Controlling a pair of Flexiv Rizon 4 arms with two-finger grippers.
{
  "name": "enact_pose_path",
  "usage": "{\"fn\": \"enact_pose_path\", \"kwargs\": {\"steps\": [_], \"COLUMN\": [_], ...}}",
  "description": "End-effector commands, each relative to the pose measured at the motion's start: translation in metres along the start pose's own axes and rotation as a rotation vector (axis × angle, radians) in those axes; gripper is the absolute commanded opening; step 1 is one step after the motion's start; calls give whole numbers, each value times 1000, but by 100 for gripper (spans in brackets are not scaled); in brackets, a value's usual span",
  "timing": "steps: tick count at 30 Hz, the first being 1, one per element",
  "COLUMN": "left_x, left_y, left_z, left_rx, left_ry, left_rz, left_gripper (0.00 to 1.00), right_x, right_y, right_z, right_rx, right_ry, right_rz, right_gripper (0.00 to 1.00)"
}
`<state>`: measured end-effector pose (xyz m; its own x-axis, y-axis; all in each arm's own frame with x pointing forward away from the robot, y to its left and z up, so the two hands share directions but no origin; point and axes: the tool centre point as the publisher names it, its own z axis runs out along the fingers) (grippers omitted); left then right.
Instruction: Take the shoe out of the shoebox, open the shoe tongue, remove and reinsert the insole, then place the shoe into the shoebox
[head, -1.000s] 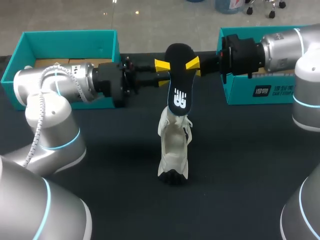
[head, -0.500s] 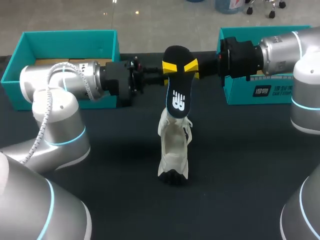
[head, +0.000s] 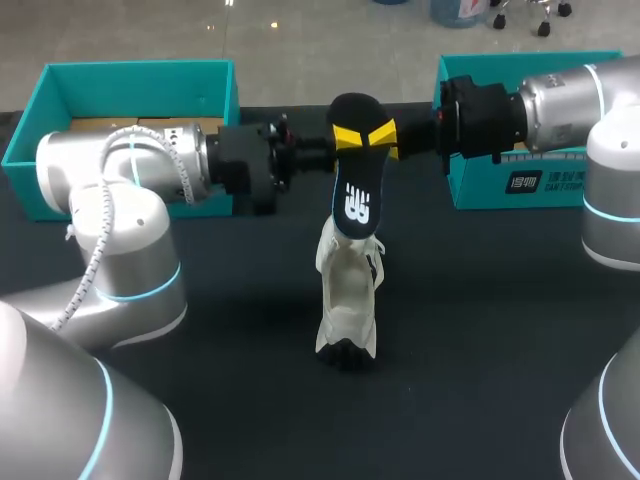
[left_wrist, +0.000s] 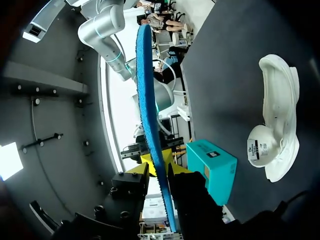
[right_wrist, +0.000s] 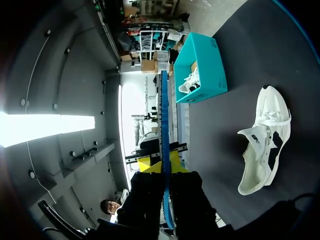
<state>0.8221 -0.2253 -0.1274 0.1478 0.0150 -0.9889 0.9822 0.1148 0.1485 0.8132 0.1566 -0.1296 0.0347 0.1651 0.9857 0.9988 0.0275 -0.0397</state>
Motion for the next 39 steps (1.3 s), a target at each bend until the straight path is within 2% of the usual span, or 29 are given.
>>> {"fn": "enact_pose_path", "kwargs": {"steps": [1, 5, 7, 8, 13, 14, 15, 16, 17, 18, 34, 39], "left_x": [1, 3, 4, 5, 7, 7, 8, 8, 8, 8, 11, 11], "left_y": [-4, -4, -5, -5, -4, -4, -5, -5, -5, -6, -8, -8], "left_z": [1, 1, 1, 2, 3, 3, 3, 3, 2, 2, -4, -4], "left_rx": [-15, -22, -22, -24, -27, -25, -22, -21, -21, -19, -12, -13], "left_ry": [5, 8, 10, 11, 15, 12, 11, 6, 5, 1, -11, -11], "left_rz": [1, -2, -4, -4, -12, -20, -31, -39, -43, -53, -106, -107], "left_gripper": [23, 12, 2, 0, 0, 0, 0, 0, 0, 0, 0, 0], "right_x": [0, 0, 1, 1, 2, 1, 1, 0, -1, -1, -13, -13], "right_y": [0, 0, -1, -1, -2, -2, -2, -2, -2, -2, -4, -4], "right_z": [0, 0, 0, 0, -2, -3, -4, -5, -6, -7, -48, -48], "right_rx": [1, 1, 2, 3, -3, -6, -13, -16, -23, -29, -118, -118], "right_ry": [-4, -5, -4, -4, 2, 4, 4, 5, 8, 9, -66, -66], "right_rz": [1, 1, 0, 0, -2, -1, 2, 3, 6, 8, 24, 24], "right_gripper": [0, 0, 0, 0, 0, 11, 39, 60, 91, 100, 100, 100]}}
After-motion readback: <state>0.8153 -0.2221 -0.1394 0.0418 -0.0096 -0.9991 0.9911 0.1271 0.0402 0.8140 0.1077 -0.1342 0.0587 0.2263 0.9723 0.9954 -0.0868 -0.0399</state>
